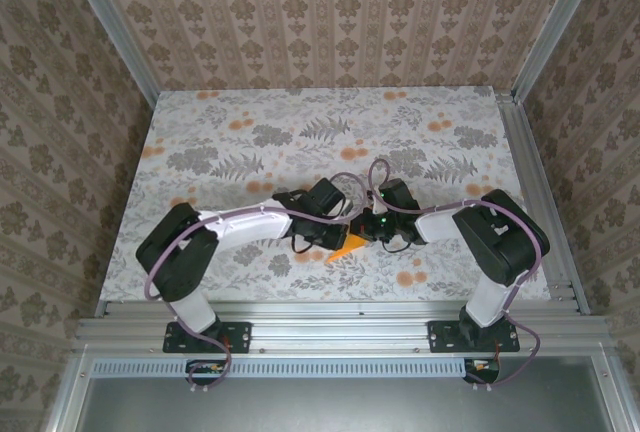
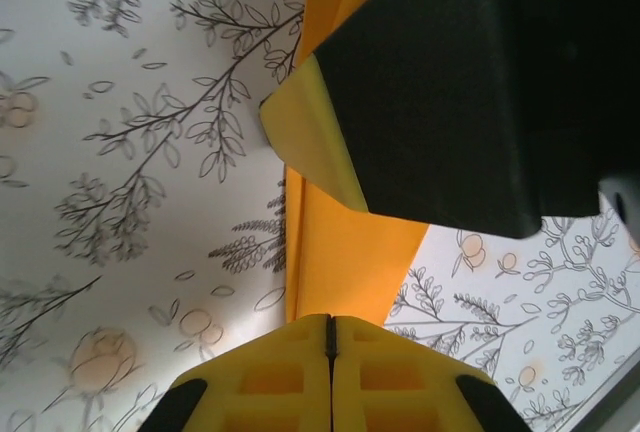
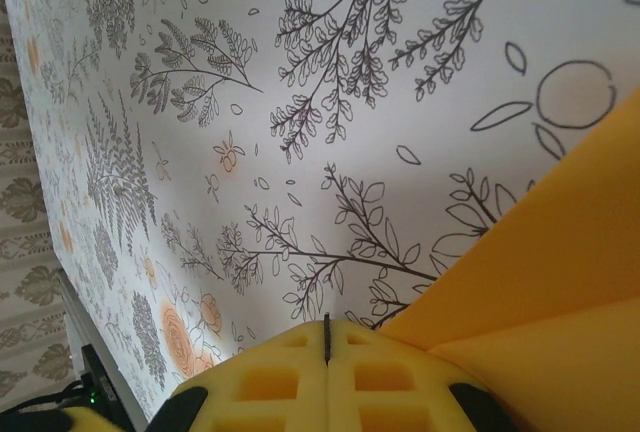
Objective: Fold a paper plane with a square sheet of paper (pick it up from the middle)
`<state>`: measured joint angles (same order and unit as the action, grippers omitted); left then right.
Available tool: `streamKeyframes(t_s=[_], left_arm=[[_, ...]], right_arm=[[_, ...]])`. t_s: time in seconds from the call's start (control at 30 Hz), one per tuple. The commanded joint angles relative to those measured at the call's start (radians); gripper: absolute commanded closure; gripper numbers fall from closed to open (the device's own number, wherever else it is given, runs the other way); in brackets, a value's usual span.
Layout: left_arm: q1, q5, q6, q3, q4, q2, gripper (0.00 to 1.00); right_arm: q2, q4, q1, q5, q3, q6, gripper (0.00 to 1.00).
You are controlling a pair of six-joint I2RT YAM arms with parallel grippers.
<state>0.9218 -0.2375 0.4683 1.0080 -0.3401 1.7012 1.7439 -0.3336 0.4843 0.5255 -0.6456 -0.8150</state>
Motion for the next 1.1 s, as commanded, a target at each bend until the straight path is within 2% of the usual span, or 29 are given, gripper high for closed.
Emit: streamKeyframes(t_s=[0.0, 0.3, 0.77, 1.07], left_arm=[[0.000, -0.041, 0.003, -0.024, 0.052, 0.010, 0.95], [0.017, -0.088, 0.046, -0.112, 0.138, 0.004, 0.97], [0.008, -0.088, 0.073, -0.251, 0.186, 0.011, 0.97], [-0.011, -0.107, 0.079, -0.313, 0.245, 0.031, 0.98]], right_arm=[[0.005, 0.094, -0.003, -0.094, 0.032, 0.004, 0.95], [0.017, 0.112, -0.003, -0.099, 0.017, 0.012, 0.95], [0.015, 0.134, -0.004, -0.103, 0.013, 0.020, 0.95], [-0.088, 0.136, 0.003, -0.081, -0.006, -0.002, 0.89]])
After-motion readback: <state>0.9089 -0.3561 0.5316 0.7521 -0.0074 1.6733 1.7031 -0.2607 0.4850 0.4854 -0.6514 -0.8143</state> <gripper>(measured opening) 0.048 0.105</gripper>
